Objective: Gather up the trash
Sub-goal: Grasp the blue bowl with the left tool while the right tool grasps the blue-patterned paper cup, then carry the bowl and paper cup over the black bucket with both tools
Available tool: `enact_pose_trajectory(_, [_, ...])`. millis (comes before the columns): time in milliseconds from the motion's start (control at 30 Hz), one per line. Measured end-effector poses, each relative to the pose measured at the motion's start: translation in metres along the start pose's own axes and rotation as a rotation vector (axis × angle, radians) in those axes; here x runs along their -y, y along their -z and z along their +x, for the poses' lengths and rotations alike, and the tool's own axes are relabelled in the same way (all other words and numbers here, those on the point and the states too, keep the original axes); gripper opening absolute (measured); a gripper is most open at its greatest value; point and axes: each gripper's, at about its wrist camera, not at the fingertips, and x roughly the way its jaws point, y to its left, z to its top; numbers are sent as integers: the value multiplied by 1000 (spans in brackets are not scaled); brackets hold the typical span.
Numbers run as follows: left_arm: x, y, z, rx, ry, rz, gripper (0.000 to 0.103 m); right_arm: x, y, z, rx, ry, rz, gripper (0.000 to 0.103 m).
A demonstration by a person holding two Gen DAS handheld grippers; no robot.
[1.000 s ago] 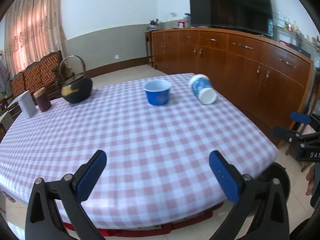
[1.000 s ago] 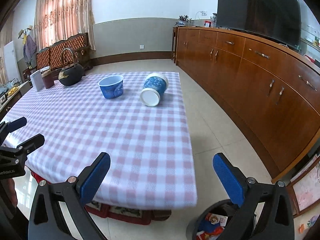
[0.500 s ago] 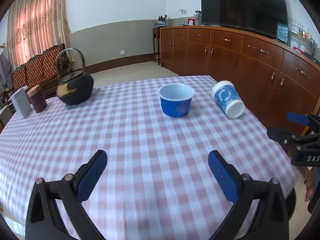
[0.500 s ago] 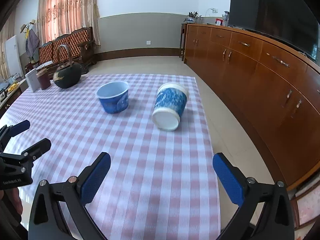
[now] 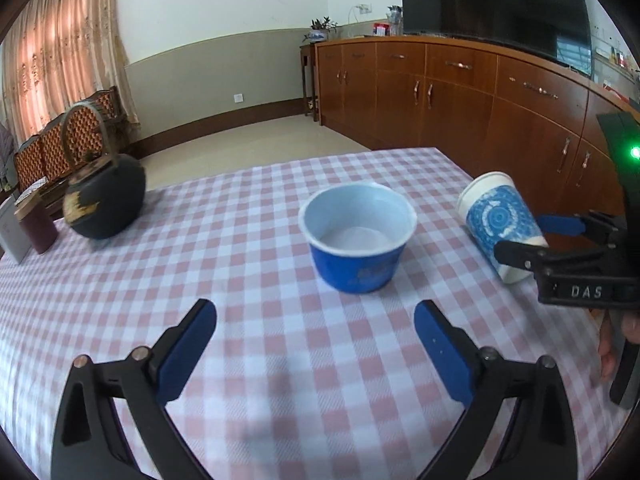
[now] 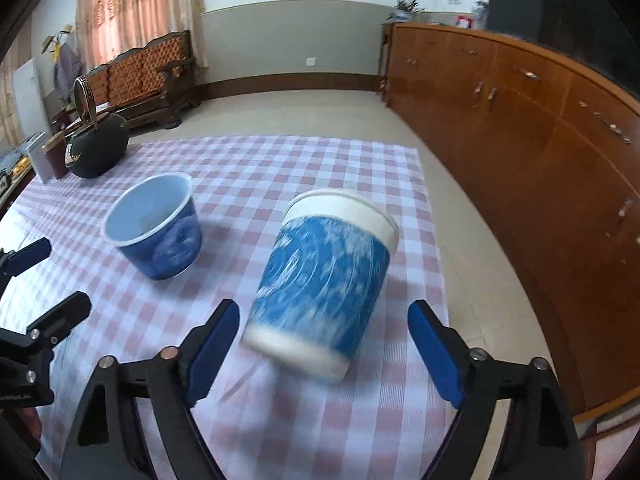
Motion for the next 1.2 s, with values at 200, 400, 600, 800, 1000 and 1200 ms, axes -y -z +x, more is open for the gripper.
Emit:
enact_pose_trajectory(200, [12,-20,28,-32,14,-9,98,10,-8,10,-16,-97,-55,72])
enact_pose_trajectory(400, [20,-31,48,-63,15,-5,97,12,-14,18,-12,-149,-116,70])
enact_pose_trajectory(600, [10,-43,66,-97,9,-39,97,14,-20,26,-9,-152,-147,70])
enact_pose_trajectory(800, [4,-45,73,-131,35,-51,76,7,-29,36,-20,-117,-136,69])
enact_pose_trajectory(1000, [-7,-38,59,-95,45,-43,75,-2,-26,24,-9,-94,-100,62])
enact_pose_trajectory(1200, [-17,-22,27,-62,27,-32,75,-17,-8,-13,36,-60,-86,62])
